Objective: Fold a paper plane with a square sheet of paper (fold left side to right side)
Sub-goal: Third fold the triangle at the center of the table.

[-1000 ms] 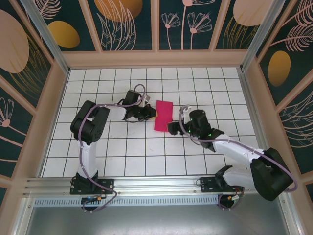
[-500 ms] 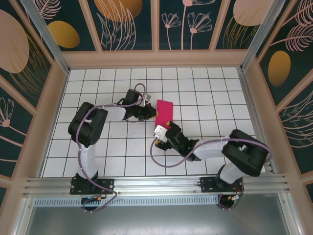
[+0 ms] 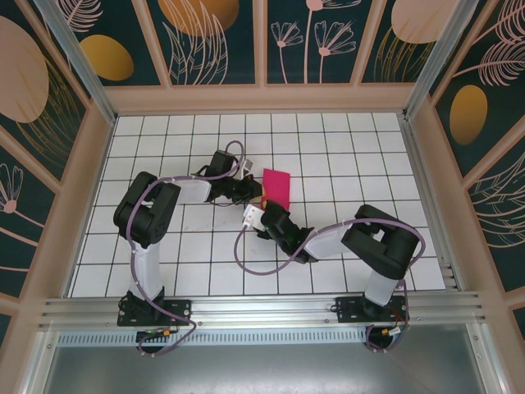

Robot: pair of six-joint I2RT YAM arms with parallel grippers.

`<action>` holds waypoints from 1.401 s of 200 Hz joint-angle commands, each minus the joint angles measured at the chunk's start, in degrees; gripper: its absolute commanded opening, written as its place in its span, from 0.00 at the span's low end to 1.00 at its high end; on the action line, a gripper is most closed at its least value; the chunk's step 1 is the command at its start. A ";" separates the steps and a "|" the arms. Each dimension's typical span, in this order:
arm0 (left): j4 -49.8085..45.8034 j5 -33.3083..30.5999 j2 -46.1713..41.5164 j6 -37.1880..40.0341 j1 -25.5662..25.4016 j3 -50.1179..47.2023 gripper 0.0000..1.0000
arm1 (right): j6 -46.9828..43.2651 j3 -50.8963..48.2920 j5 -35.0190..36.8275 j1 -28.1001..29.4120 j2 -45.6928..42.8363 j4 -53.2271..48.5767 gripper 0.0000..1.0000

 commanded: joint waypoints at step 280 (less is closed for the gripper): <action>-16.05 -0.17 0.72 11.37 0.37 15.80 0.31 | 14.15 -1.80 -15.89 -3.76 -7.89 -12.10 0.00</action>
